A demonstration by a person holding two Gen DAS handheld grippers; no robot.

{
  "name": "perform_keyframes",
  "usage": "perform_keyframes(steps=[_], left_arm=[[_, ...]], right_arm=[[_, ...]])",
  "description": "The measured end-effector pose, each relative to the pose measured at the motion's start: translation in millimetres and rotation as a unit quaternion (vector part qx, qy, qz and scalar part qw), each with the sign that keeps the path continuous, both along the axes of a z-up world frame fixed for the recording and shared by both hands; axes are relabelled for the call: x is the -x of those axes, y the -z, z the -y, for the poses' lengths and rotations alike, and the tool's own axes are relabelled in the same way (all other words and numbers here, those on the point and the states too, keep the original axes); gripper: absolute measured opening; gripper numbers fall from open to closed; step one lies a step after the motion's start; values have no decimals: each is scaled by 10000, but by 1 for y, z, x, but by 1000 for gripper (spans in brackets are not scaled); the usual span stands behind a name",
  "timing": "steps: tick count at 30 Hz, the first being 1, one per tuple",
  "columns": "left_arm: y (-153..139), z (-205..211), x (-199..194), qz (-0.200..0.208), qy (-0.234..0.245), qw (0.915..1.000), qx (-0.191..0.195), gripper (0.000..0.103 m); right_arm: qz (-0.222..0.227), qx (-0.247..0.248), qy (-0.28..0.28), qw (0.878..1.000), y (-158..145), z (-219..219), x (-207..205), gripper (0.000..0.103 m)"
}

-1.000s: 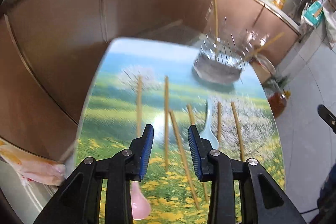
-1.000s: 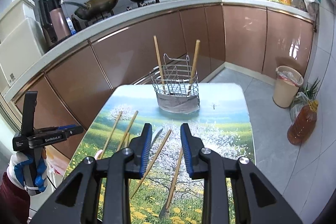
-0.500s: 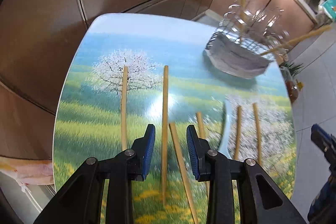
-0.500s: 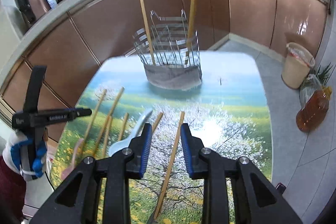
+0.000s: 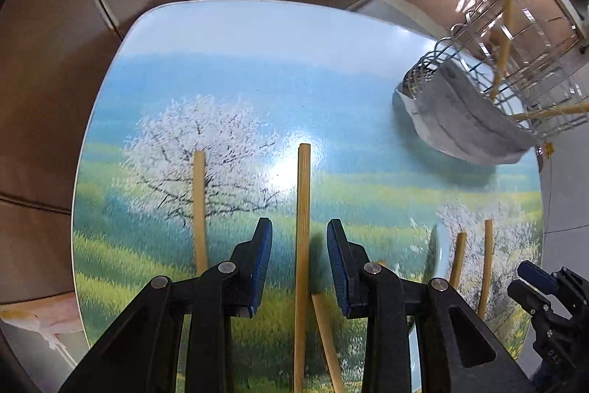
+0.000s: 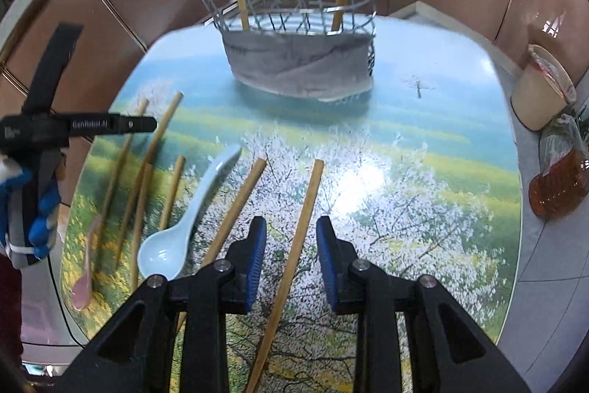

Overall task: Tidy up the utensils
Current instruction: 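Close the left tool on a chopstick while the right tool grasps another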

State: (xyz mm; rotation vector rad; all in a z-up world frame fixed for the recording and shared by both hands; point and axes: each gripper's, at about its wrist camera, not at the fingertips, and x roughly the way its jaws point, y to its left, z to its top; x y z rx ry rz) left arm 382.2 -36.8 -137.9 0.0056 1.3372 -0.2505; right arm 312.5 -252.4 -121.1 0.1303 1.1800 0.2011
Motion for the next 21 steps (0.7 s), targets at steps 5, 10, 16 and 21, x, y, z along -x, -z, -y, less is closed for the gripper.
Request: perform_keyframes(steps=[5, 10, 16, 21], left_arm=[[9, 5, -10, -223, 49, 9997, -40, 30], [16, 14, -21, -318, 107, 9994, -101, 27], [18, 16, -31, -415, 171, 9990, -71, 26], [24, 17, -40, -401, 310, 9986, -119, 17]], right_arm=[[-350, 126, -131, 9992, 13, -3, -16, 27], [-568, 248, -222, 9978, 23, -8, -33, 27], [-716, 461, -286, 9960, 34, -15, -47, 26], [-703, 652, -358, 9947, 39, -20, -53, 21]])
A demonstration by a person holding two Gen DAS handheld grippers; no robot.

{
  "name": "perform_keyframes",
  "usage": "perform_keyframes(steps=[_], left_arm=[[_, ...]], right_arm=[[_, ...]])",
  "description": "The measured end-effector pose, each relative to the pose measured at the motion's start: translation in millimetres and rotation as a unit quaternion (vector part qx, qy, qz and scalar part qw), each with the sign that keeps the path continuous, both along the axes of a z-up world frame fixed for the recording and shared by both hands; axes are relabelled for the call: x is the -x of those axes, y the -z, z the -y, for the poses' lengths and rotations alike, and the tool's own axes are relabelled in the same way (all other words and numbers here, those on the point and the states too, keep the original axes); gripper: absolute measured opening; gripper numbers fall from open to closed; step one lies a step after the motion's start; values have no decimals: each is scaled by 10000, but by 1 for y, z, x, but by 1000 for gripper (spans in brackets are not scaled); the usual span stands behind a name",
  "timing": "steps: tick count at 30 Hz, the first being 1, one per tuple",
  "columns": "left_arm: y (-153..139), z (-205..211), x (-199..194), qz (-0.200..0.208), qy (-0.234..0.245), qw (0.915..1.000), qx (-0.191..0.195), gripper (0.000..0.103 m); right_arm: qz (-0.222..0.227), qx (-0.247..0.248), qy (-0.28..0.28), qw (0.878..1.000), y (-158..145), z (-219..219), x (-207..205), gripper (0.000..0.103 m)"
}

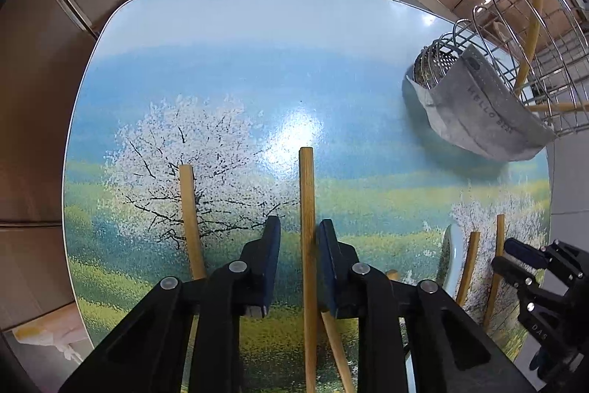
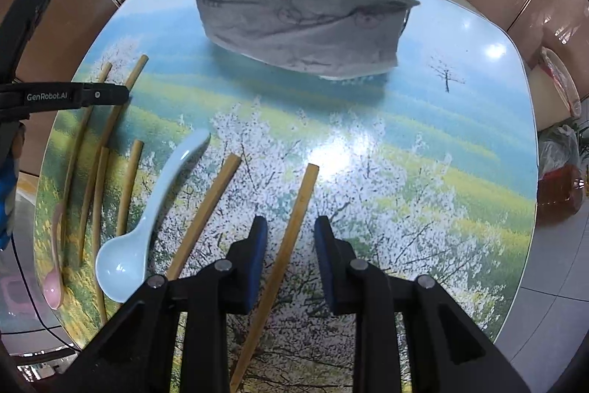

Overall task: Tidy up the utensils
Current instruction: 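Close the left tool on a chopstick while the right tool grasps another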

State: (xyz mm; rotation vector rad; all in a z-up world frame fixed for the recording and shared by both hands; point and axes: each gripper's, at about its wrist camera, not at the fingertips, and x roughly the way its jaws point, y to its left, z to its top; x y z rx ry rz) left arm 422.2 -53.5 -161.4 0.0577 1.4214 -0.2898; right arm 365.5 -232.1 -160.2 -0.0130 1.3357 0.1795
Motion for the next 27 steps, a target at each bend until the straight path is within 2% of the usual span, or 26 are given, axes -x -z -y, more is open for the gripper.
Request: perform_keyframes(steps=[2, 4, 10, 19, 27], left_arm=[[2, -3, 0, -14, 6, 10000, -6, 11], [3, -7, 0, -19, -24, 10000, 1, 7], [6, -4, 6, 24, 63, 9999, -88, 7], [2, -8, 21, 110, -134, 9998, 10, 6], [-1, -14, 29, 255, -148, 9995, 66, 6]], right_arm=[[27, 90, -38, 9999, 0, -1, 0, 13], [32, 110, -56, 9999, 2, -2, -2, 11], [85, 288, -146, 9994, 3, -16, 2, 11], [216, 350, -149, 9990, 4, -41, 13, 10], [481, 196, -81, 9986, 2, -31, 23, 7]])
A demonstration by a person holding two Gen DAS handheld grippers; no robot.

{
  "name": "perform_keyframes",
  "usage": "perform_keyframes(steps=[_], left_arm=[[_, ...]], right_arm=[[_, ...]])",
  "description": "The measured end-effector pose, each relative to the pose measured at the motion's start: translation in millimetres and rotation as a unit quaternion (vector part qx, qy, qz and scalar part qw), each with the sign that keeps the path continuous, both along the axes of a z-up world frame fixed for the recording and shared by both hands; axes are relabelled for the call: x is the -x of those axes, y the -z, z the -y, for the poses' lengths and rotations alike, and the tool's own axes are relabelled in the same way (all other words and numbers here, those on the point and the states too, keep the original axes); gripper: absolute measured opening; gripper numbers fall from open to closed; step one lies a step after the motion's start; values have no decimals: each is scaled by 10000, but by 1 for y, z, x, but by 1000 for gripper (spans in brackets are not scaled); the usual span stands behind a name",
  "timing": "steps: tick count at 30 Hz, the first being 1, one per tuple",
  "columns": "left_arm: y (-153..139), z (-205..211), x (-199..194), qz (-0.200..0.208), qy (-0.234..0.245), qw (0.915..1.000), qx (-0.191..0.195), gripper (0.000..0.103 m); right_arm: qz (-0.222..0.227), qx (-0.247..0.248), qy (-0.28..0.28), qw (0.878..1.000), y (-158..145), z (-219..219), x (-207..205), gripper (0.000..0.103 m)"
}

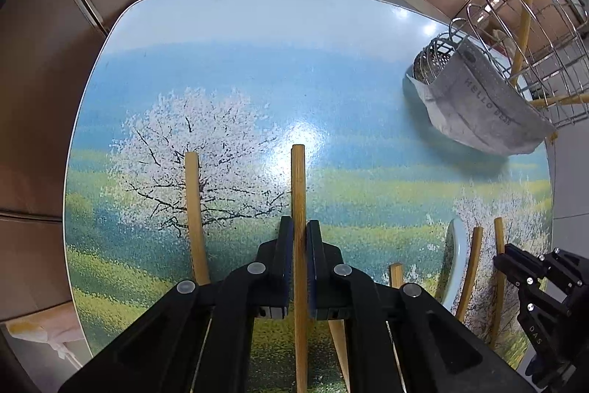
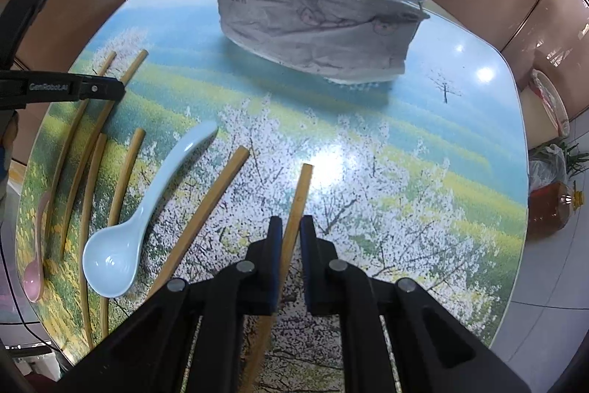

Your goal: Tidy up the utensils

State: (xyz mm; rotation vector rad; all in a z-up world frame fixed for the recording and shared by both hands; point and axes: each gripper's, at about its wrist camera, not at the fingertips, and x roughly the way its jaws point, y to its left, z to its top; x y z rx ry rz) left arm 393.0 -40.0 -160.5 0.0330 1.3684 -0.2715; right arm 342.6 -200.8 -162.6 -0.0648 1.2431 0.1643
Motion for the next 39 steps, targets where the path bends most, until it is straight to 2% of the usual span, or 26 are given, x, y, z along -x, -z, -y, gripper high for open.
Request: perform_keyframes(steps=[9, 21, 39], left_arm=[[-8, -15, 5, 179, -230, 9995, 140, 6], [-57, -35, 39, 839, -523, 9946, 309, 6], [-127, -44, 85, 1459, -645, 9857, 544, 6]], right_arm=[[355, -139, 43, 9993, -20, 20, 24, 6], [1396, -579, 157, 9884, -77, 49, 79, 6], [2224, -953, 325, 9698, -131, 53, 124, 6]])
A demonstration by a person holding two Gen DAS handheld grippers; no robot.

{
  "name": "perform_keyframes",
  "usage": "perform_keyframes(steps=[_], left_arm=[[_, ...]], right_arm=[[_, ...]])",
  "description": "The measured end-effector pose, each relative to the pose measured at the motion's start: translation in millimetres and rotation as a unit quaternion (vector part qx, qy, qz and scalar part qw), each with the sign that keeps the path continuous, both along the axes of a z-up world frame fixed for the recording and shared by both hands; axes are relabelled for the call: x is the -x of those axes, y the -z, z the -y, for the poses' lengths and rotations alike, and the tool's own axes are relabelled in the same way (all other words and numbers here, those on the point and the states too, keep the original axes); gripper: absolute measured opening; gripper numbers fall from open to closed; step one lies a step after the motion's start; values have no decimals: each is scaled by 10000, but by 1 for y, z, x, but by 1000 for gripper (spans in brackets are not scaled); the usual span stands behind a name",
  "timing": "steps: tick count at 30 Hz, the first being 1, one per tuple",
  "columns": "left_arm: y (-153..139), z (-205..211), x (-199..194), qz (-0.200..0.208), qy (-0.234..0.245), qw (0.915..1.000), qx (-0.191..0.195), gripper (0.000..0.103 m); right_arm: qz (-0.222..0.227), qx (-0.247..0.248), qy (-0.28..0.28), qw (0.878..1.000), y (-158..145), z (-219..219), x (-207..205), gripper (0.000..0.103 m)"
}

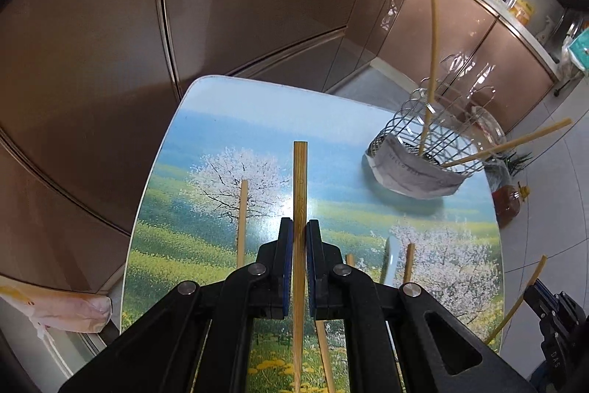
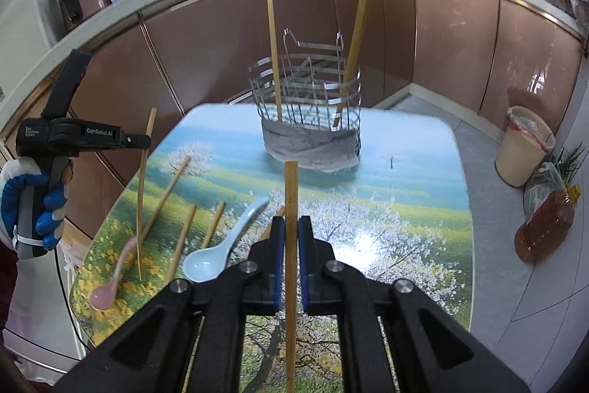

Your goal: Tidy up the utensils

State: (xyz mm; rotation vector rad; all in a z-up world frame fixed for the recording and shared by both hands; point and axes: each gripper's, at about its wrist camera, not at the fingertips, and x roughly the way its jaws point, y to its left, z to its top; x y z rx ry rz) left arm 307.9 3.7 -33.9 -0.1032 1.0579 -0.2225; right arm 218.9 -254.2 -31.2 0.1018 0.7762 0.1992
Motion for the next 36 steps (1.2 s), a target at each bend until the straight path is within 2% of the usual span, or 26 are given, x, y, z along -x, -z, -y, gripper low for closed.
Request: perform_keyframes(steps=[12, 17, 22, 27, 32, 36], left_arm=[[-74, 0, 37, 684, 53, 9973, 271, 6], [-118, 7, 37, 1137, 93, 9920, 540, 6], [-156, 24, 16, 1603, 178, 9820, 983, 6], [-174, 51, -12, 1994, 323, 9717, 1227, 6], [-182, 75, -43, 2455, 344, 9590, 1372, 6], [-172, 90, -68, 2753, 249, 9500, 1450, 6]], right_arm=[[826, -22, -5, 9966, -77, -12, 32, 6], [1236, -42, -24, 9923, -118, -14, 28, 6], [1769, -169, 30, 9841, -161, -11, 2, 6], [2138, -251, 61, 9765, -186, -10, -43, 6], [2383, -226, 214, 9707, -195, -2, -85, 6], [2519, -119, 439, 9667, -188, 5, -115, 6]])
